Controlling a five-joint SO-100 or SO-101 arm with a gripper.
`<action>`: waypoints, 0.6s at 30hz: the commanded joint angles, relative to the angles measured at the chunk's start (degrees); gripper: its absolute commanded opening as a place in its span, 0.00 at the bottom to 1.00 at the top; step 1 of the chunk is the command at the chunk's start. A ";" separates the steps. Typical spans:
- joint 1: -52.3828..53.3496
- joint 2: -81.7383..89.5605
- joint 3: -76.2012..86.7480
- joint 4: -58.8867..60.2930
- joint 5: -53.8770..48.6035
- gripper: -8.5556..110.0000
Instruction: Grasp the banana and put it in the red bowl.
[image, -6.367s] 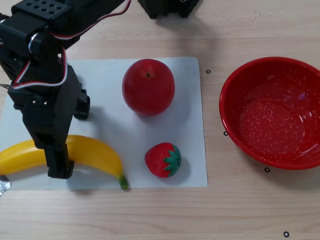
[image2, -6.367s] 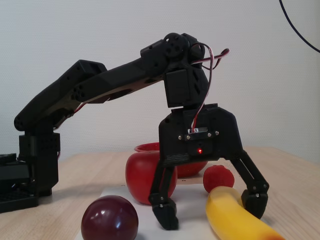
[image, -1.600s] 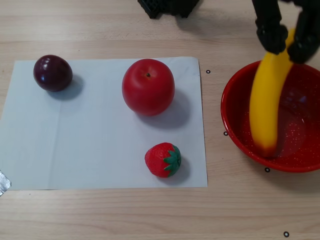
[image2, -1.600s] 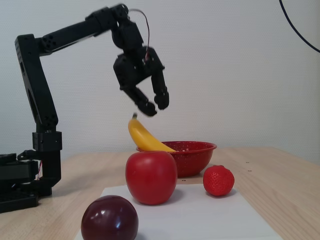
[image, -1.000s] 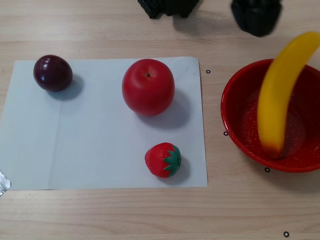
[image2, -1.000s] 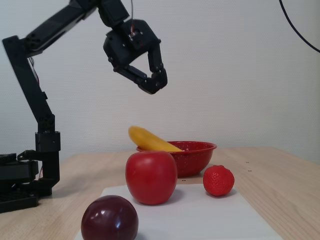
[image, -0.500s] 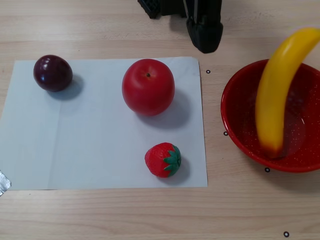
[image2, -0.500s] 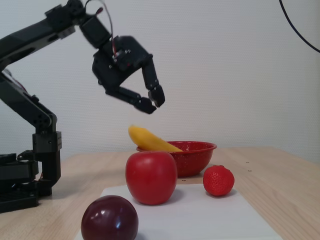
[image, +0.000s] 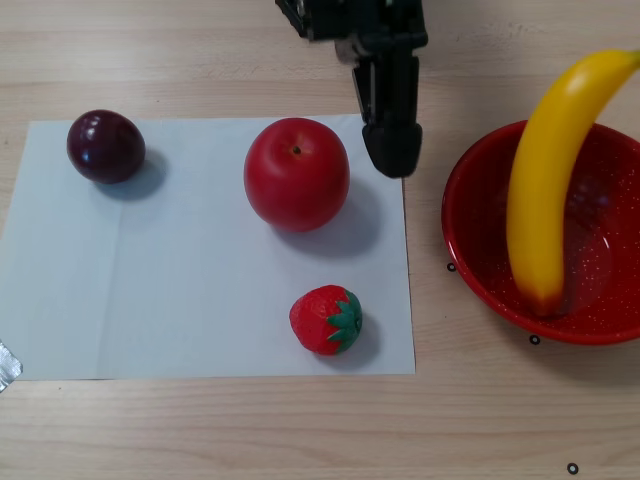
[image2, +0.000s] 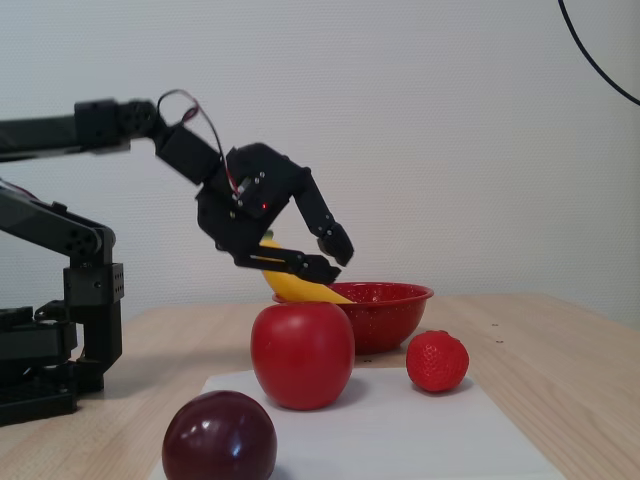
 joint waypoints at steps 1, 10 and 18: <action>-1.23 4.48 -0.44 -7.91 -0.53 0.07; -2.02 14.06 17.75 -22.24 -0.26 0.07; -3.52 21.09 28.48 -24.17 -2.55 0.07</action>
